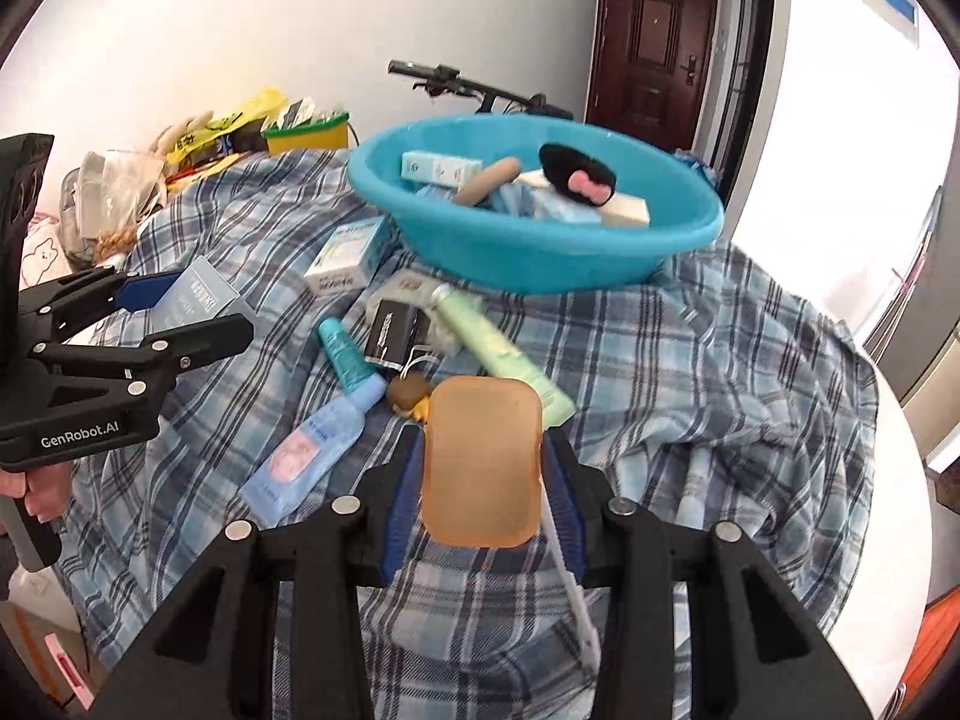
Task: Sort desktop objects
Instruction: 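Carry the card and orange soap dish up over the turquoise basin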
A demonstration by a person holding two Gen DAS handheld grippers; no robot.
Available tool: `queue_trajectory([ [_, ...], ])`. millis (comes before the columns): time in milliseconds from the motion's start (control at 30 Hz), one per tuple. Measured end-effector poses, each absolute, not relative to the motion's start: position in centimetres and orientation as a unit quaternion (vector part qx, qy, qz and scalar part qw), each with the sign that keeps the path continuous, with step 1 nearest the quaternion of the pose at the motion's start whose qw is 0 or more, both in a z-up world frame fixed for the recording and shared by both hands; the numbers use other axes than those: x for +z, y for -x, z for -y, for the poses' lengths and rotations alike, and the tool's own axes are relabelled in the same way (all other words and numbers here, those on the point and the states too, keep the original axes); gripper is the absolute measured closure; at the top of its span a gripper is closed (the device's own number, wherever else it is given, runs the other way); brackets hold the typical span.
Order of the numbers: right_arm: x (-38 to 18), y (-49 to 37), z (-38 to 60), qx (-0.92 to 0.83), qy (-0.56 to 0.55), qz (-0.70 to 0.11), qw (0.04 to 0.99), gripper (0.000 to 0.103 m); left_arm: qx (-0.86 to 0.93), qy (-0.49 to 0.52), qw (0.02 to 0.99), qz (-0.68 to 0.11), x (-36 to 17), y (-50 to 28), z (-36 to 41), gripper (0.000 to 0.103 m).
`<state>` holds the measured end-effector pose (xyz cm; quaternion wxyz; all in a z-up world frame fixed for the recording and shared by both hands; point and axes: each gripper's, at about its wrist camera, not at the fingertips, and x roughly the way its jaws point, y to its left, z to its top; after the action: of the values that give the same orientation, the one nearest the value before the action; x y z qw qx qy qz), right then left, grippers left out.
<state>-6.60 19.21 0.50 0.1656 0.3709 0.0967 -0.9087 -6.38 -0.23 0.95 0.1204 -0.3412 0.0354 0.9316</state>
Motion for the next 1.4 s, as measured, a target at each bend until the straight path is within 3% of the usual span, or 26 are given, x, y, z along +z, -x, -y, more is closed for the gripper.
queue_trajectory([
  [233, 2.4, 7.6, -20.6, -0.939, -0.311, -0.041, 0.139, 0.064, 0.957, 0.27, 0.105, -0.028, 2.3, 6.7, -0.7, 0.037],
  [567, 5.1, 6.9, -21.1, -0.973, -0.209, -0.022, 0.099, 0.064, 0.983, 0.162, 0.085, 0.002, 4.9, 5.5, 0.3, 0.037],
  [1400, 8.6, 9.1, -21.2, -0.983, -0.163, -0.019, 0.083, 0.064, 0.984, 0.137, 0.111, 0.012, 9.7, 9.4, -1.3, 0.037],
])
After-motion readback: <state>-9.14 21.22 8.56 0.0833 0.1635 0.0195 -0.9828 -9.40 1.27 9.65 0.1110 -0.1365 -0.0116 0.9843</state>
